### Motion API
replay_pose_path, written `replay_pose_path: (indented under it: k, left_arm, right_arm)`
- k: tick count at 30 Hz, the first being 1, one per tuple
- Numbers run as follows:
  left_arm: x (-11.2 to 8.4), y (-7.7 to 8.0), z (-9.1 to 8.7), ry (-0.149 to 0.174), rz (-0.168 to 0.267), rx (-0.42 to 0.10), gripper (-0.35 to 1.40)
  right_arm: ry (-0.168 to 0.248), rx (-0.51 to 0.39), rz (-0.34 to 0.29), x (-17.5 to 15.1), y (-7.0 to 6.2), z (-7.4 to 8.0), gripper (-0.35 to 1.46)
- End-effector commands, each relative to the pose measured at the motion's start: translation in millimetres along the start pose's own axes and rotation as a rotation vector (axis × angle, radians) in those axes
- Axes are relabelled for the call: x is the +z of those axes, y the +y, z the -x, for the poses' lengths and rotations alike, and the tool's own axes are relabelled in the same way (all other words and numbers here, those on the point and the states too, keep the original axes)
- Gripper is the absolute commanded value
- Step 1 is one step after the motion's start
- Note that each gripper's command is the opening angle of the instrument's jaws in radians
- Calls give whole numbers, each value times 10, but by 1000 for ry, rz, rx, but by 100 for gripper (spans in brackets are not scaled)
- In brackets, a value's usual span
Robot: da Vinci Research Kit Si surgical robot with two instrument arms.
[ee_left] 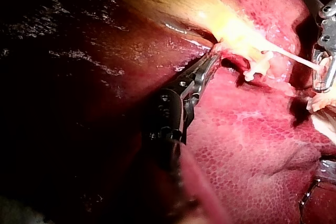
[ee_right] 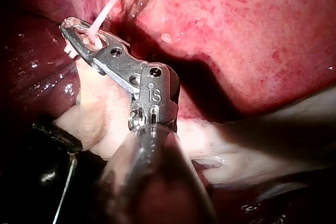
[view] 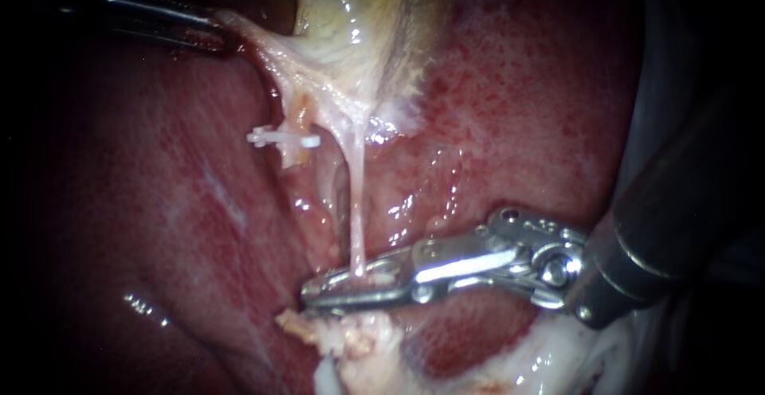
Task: Clipping first clip right tube
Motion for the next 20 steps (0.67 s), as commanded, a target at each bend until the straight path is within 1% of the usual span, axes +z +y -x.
replay_pose_path:
  k: [1, 4, 5, 8, 13, 20]
  left_arm:
    - [0, 0, 0, 0, 0, 0, -35]
    - [0, 0, 0, 0, 0, 0, -35]
    - [0, 0, 0, 0, 0, 0, -35]
    - [0, 0, 0, 0, 0, 0, -35]
    - [0, 0, 0, 0, 0, 0, -35]
    - [0, 0, 0, 0, 0, 0, -35]
  right_arm:
    - [0, 5, 1, 0, 1, 0, -35]
    - [0, 29, -3, -2, 3, 0, -35]
    - [-8, 42, 1, -2, 4, 0, -35]
    - [-41, 43, 11, -3, 9, 1, -35]
    - [-43, 41, 7, -5, 16, 3, -35]
    - [-44, 41, 6, -6, 16, 3, -35]
